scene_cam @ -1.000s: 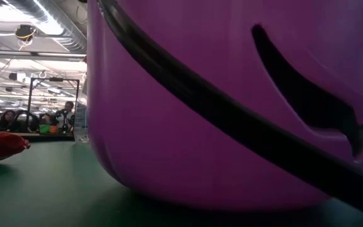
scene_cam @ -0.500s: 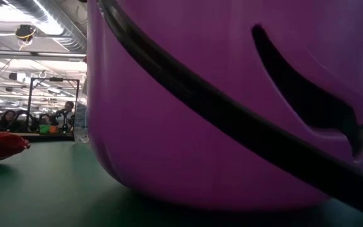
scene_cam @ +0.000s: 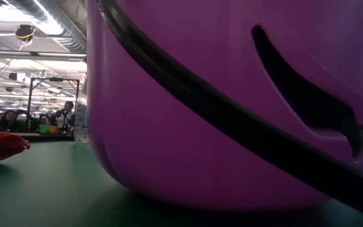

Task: Organize candy in baskets
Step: Put the top orange candy pack into the orange bucket, then put the orange candy pack into the orange bucket

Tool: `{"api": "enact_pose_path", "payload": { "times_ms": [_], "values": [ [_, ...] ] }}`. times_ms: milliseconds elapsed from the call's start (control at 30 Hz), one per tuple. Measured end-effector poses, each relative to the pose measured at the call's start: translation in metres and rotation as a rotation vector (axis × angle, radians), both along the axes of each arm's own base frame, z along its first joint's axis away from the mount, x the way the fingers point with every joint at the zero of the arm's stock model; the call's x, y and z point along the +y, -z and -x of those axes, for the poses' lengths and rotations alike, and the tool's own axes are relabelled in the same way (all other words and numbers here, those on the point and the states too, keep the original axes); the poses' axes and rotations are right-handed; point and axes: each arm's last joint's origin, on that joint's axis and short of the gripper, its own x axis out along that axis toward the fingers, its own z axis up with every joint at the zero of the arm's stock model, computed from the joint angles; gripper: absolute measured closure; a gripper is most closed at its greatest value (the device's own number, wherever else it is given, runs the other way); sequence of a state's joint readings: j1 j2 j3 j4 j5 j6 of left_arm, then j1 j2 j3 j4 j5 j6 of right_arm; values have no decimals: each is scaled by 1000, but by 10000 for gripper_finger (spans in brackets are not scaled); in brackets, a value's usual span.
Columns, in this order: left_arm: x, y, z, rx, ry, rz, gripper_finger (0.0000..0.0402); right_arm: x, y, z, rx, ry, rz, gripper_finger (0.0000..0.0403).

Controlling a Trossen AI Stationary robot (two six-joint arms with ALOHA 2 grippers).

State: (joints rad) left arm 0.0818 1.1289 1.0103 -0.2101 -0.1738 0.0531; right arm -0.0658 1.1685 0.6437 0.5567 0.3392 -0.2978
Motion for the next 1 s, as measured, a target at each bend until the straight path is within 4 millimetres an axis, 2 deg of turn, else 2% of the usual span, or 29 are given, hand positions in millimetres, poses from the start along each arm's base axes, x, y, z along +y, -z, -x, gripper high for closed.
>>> {"api": "enact_pose_path", "payload": {
  "times_ms": [133, 233, 500, 733, 1000],
  "values": [
    [-4, 1, 11, 47, -13, 48, 240, -9, -2, 24, 133, 215, -13, 315],
    [-6, 3, 13, 67, -37, 53, 240, -22, -2, 45, 187, 328, -89, 315],
    [-7, 5, 11, 78, -42, 49, 240, -59, 1, 93, 227, 511, -309, 315],
    [-7, 6, 11, 90, -45, 56, 240, -79, 16, 111, 317, 601, -471, 307],
    [-8, 9, 13, 124, -44, 88, 240, -82, 16, 112, 317, 566, -473, 224]
  ]
}}
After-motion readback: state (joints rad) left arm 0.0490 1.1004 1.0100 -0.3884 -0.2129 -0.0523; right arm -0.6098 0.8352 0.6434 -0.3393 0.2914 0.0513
